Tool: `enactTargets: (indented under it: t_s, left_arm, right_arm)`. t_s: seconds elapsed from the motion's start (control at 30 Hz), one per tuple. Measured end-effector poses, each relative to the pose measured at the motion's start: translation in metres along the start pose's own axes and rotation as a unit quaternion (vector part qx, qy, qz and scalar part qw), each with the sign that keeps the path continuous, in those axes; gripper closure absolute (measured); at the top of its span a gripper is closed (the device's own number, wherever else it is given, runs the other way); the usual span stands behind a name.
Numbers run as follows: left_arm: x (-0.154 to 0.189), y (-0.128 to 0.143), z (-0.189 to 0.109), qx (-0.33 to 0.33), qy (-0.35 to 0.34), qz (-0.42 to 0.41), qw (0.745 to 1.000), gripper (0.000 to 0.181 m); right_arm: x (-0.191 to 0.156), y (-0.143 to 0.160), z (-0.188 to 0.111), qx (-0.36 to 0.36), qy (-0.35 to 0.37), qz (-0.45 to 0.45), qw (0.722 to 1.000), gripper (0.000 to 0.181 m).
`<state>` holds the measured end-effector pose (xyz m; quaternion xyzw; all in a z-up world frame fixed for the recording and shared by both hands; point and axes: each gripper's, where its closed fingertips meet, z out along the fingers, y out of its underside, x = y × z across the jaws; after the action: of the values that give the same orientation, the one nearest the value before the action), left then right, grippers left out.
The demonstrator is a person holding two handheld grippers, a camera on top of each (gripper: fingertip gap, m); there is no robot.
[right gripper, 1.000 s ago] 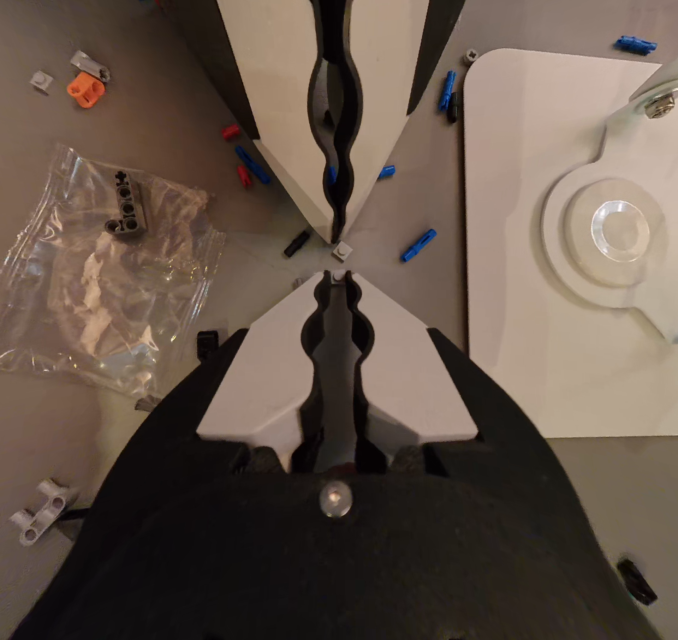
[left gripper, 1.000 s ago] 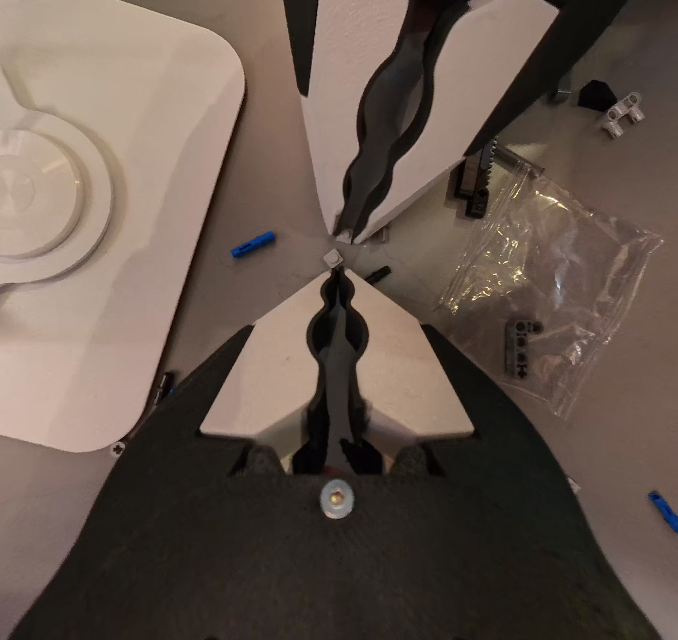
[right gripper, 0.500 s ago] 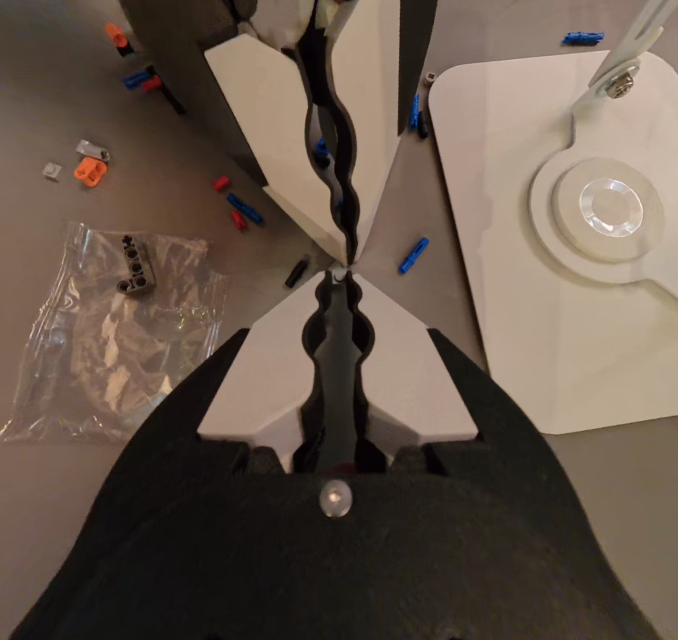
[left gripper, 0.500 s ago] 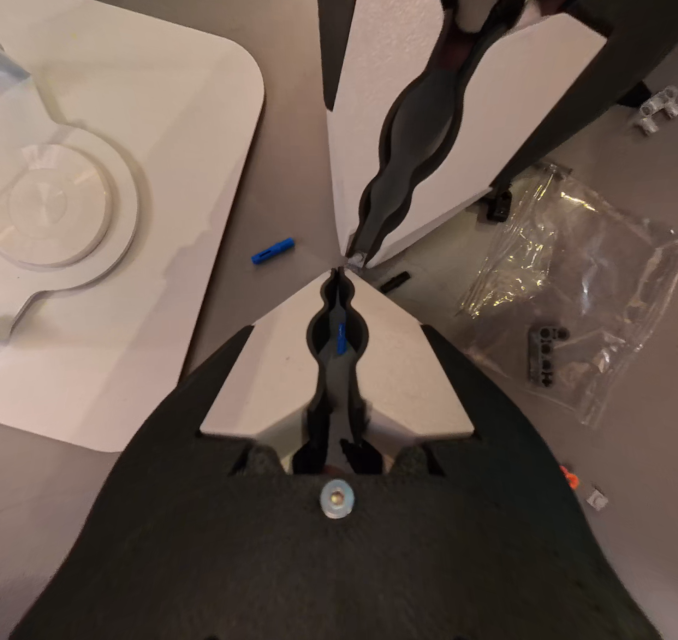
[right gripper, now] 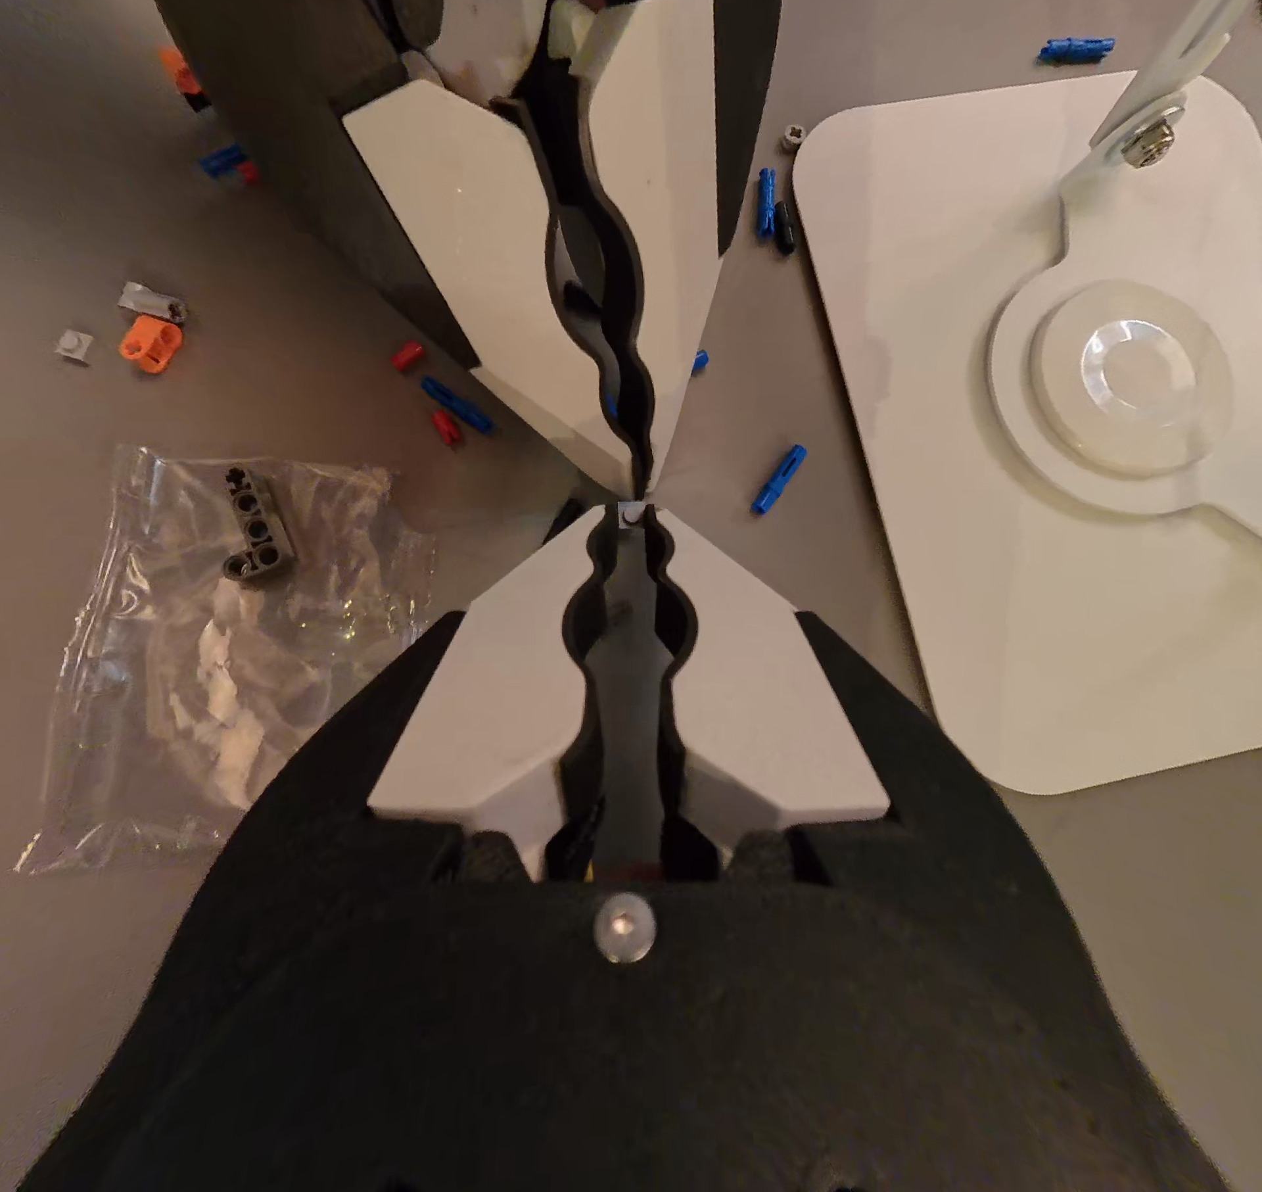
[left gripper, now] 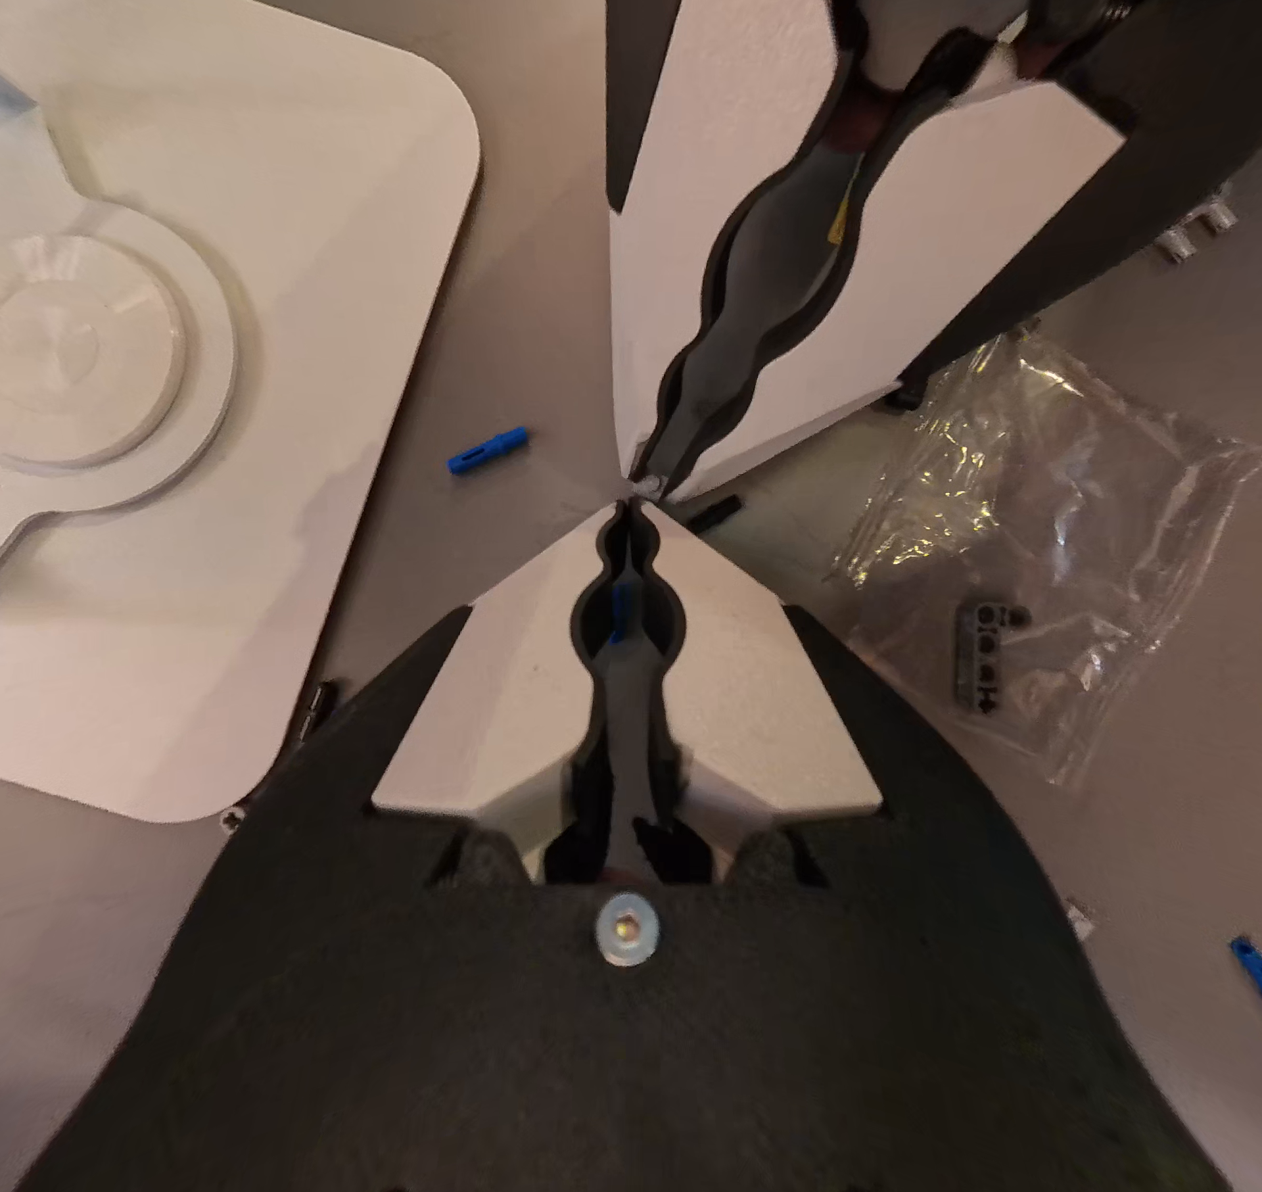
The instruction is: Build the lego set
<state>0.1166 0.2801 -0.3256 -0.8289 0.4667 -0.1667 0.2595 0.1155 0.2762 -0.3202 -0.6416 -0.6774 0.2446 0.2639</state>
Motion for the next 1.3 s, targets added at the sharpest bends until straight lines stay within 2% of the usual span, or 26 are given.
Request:
enactTargets:
  t_s: [0.57, 0.87, 1.3]
  left_arm:
    - [-0.0005, -0.0015, -0.0004, 0.003, 0.005, -0.010, 1.000, 0.181]
    - [0.0028, -0.0059, -0.0038, 0.024, 0.030, -0.030, 0.999, 0.181]
    - [0.0024, -0.0033, -0.0018, 0.016, 0.023, -0.022, 0.999, 0.181]
  right_arm:
    - [-0.0011, 0.0016, -0.0001, -0.015, -0.016, -0.077, 0.997, 0.176]
    - [-0.0010, 0.0019, 0.0006, -0.042, -0.013, -0.095, 0.994, 0.176]
    - [-0.0012, 0.0018, 0.0018, -0.096, -0.005, -0.120, 0.988, 0.177]
